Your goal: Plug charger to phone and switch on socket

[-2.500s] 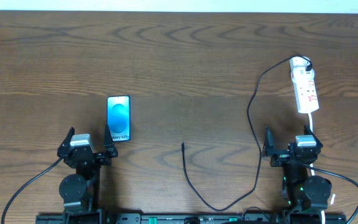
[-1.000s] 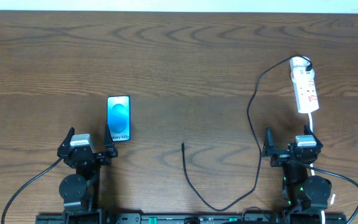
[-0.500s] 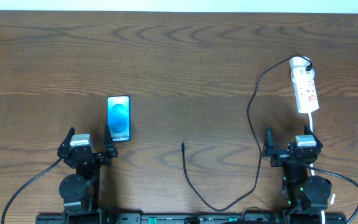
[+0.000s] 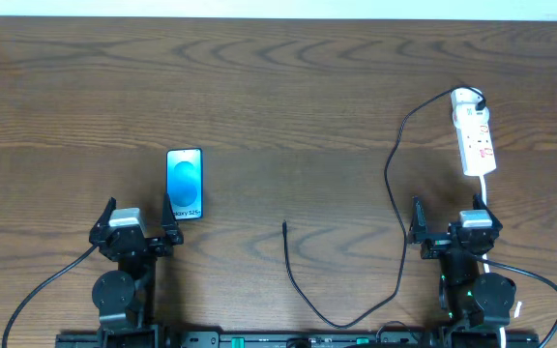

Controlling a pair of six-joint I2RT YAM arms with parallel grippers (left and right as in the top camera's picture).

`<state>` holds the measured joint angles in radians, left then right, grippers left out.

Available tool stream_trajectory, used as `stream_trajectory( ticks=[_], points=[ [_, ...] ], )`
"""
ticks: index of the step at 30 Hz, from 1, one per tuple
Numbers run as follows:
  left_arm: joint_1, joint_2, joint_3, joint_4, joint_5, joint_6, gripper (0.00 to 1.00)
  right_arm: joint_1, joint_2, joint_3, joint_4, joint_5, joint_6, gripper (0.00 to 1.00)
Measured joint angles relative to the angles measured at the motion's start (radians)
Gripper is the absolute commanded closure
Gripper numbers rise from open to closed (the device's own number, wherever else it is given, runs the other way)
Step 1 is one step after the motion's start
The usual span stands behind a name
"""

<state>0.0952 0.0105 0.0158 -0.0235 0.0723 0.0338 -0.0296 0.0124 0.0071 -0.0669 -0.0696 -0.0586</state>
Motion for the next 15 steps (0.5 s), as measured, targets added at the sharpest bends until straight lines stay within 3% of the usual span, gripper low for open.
stream_trajectory(
  ticks=[15],
  points=[
    [0.0, 0.015, 0.005, -0.011, 0.001, -0.003, 0.08, 0.0, 0.0, 0.0, 0.0, 0.0, 0.0, 0.01]
  ],
)
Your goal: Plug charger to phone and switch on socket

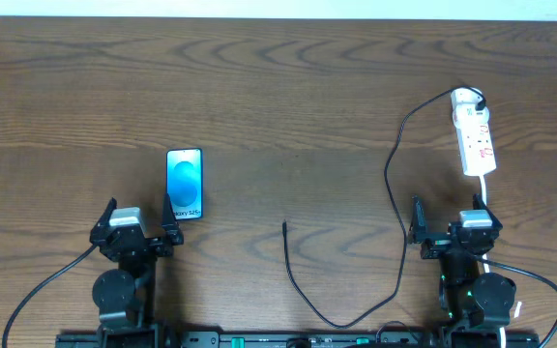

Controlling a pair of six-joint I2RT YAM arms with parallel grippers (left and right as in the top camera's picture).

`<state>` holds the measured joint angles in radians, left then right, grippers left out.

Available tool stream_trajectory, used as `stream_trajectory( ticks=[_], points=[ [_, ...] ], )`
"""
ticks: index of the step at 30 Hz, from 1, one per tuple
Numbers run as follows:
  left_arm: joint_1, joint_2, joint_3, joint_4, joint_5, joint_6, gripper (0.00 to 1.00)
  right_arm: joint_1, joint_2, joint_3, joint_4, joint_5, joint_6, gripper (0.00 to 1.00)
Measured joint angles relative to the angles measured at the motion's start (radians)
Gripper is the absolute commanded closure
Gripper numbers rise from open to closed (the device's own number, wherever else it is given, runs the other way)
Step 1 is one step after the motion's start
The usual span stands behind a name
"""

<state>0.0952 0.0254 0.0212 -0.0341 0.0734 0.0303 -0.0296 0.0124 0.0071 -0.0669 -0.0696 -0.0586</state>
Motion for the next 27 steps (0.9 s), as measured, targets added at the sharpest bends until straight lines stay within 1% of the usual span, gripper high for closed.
stream_trajectory(
  ticks=[3, 8, 12, 14, 18, 22, 24, 26, 27],
  points=[
    [0.0, 0.032, 0.011, -0.022, 0.0, 0.0, 0.07, 0.0, 0.0, 0.0, 0.0, 0.0, 0.0, 0.01],
    [0.0, 0.137, 0.054, -0.075, 0.019, 0.004, 0.07, 0.0, 0.0, 0.0, 0.0, 0.0, 0.0, 0.01],
    [0.0, 0.246, 0.149, -0.087, 0.034, 0.005, 0.08, 0.0, 0.0, 0.0, 0.0, 0.0, 0.0, 0.01],
    [0.0, 0.296, 0.212, -0.098, 0.034, 0.009, 0.08, 0.0, 0.0, 0.0, 0.001, 0.0, 0.0, 0.01],
    [0.0, 0.444, 0.388, -0.201, 0.034, 0.013, 0.08, 0.0, 0.0, 0.0, 0.0, 0.004, 0.0, 0.01],
    [0.0, 0.602, 0.586, -0.354, 0.037, 0.019, 0.08, 0.0, 0.0, 0.0, -0.001, 0.007, 0.0, 0.01],
    [0.0, 0.663, 0.66, -0.39, 0.037, 0.019, 0.08, 0.0, 0.0, 0.0, 0.0, 0.007, 0.0, 0.01],
    [0.0, 0.743, 0.761, -0.48, 0.037, 0.019, 0.07, 0.0, 0.0, 0.0, 0.0, 0.007, 0.0, 0.01],
    [0.0, 0.768, 0.789, -0.502, 0.037, 0.019, 0.08, 0.0, 0.0, 0.0, 0.0, 0.007, 0.0, 0.01]
  ],
)
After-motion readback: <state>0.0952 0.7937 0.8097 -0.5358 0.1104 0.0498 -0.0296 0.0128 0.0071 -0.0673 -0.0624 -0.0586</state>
